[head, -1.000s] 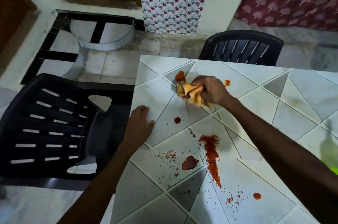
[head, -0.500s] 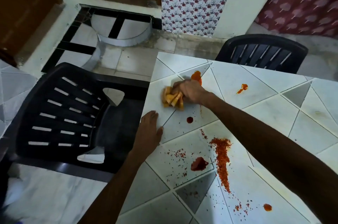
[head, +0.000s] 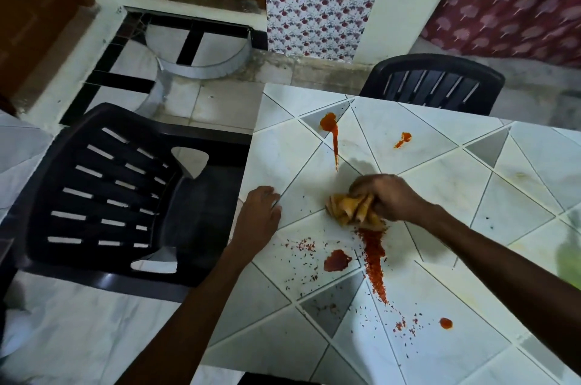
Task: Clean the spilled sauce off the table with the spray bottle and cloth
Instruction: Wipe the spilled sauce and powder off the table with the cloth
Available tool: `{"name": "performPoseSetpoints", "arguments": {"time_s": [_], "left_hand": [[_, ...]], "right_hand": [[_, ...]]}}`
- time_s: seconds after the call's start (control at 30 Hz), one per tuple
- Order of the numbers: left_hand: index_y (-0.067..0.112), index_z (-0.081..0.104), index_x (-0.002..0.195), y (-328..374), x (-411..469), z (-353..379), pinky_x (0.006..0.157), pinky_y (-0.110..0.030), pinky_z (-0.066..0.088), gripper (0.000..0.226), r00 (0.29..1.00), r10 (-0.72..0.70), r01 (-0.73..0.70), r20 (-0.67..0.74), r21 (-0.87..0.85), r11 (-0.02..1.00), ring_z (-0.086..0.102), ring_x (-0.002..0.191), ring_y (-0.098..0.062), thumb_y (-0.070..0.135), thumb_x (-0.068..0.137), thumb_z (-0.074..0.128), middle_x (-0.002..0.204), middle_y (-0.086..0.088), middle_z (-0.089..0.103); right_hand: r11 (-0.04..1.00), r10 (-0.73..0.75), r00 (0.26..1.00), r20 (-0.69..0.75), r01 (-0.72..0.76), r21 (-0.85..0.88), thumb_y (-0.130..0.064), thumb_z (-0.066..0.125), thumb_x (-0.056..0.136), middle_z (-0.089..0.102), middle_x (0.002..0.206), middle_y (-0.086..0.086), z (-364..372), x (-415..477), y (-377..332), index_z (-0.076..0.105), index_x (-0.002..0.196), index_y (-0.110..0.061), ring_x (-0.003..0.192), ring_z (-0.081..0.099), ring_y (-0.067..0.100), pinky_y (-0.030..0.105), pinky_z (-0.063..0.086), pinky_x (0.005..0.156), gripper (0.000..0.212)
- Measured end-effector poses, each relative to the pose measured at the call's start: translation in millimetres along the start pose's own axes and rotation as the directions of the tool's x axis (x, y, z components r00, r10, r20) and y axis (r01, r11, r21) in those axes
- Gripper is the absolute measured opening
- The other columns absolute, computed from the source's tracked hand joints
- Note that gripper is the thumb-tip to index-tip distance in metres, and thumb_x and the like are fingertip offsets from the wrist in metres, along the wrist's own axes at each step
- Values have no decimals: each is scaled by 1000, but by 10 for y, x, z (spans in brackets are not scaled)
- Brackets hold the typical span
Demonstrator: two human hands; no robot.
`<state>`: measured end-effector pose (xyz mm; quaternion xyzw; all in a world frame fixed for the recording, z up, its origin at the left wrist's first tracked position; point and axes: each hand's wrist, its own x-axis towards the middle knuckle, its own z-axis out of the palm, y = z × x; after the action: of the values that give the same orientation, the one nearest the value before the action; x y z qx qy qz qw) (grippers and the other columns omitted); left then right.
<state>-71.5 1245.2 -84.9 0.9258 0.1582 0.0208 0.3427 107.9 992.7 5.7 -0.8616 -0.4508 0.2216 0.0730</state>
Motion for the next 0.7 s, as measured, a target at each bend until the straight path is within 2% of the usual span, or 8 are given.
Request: {"name": "performPoseSetpoints", "arguments": {"time_s": [0.1, 0.17, 0.27, 0.33, 0.43, 0.5, 0.63, 0.7], "left_hand": [[4, 70, 103, 24, -80, -78, 88, -36, 52, 16, 999, -36, 34, -34, -38, 999, 53, 110, -25, 8, 92, 59, 116, -13, 61], [10, 71, 87, -5, -116, -115, 84, -32, 50, 8, 997, -62, 62, -42, -15, 998, 55, 98, -20, 5, 86, 65, 102, -7, 65], [25, 62, 68, -101, -170, -158, 83, -33, 50, 18, 992, -122, 123, -9, 30, 992, 54, 82, -13, 12, 77, 72, 83, 4, 63], [24, 61, 69, -105, -226, -186, 80, -31, 50, 17, 986, -167, 167, -16, 20, 986, 51, 85, -11, 12, 75, 73, 85, 6, 61], [13, 66, 75, -130, -328, -210, 78, -40, 55, 9, 995, -96, 98, -31, 45, 994, 57, 88, -23, 5, 77, 70, 88, -6, 65], [5, 70, 88, -185, -386, -205, 83, -39, 53, 7, 997, -54, 58, -61, 56, 997, 57, 95, -26, 3, 83, 66, 97, -12, 65], [4, 63, 115, -280, -600, -203, 99, -28, 40, 28, 993, -92, 91, -79, -14, 996, 51, 113, -25, 6, 88, 64, 118, -12, 57], [4, 60, 124, -310, -714, -188, 104, -26, 33, 37, 995, -83, 83, -58, 7, 997, 47, 122, -26, 10, 88, 67, 128, -12, 54]], "right_hand": [[993, 89, 988, -124, -79, 88, -6, 70, 76, 72, 119, 3, -211, 385, -82, 74, 115, -20, 108, 67, 31, 44, 56, 88, 42], [986, 147, 976, -160, -132, 98, -15, 69, 83, 71, 122, 5, -300, 741, -176, 71, 120, -25, 112, 64, 33, 45, 54, 91, 38], [979, 182, 969, -165, -163, 123, -21, 65, 87, 70, 120, 10, -308, 1233, -402, 70, 122, -26, 112, 63, 37, 45, 52, 90, 36], [982, 183, 970, -163, -171, 84, -22, 65, 86, 71, 118, 9, -207, 1452, -521, 71, 120, -22, 110, 64, 35, 43, 54, 87, 34], [986, 151, 976, -154, -159, -40, -25, 65, 85, 71, 115, 8, 43, 1575, -634, 68, 119, -18, 109, 66, 33, 38, 54, 84, 34], [990, 116, 982, -146, -127, -67, -29, 65, 87, 71, 115, 5, 172, 1463, -725, 68, 120, -23, 108, 66, 31, 38, 56, 85, 34], [996, 7, 999, -45, -11, -87, -39, 59, 97, 71, 116, 4, 358, 901, -938, 68, 122, -31, 107, 65, 26, 37, 55, 89, 28], [987, -92, 994, -51, 85, -137, -30, 67, 92, 72, 111, 4, 491, 550, -940, 70, 119, -34, 101, 66, 26, 36, 58, 80, 27]]}}
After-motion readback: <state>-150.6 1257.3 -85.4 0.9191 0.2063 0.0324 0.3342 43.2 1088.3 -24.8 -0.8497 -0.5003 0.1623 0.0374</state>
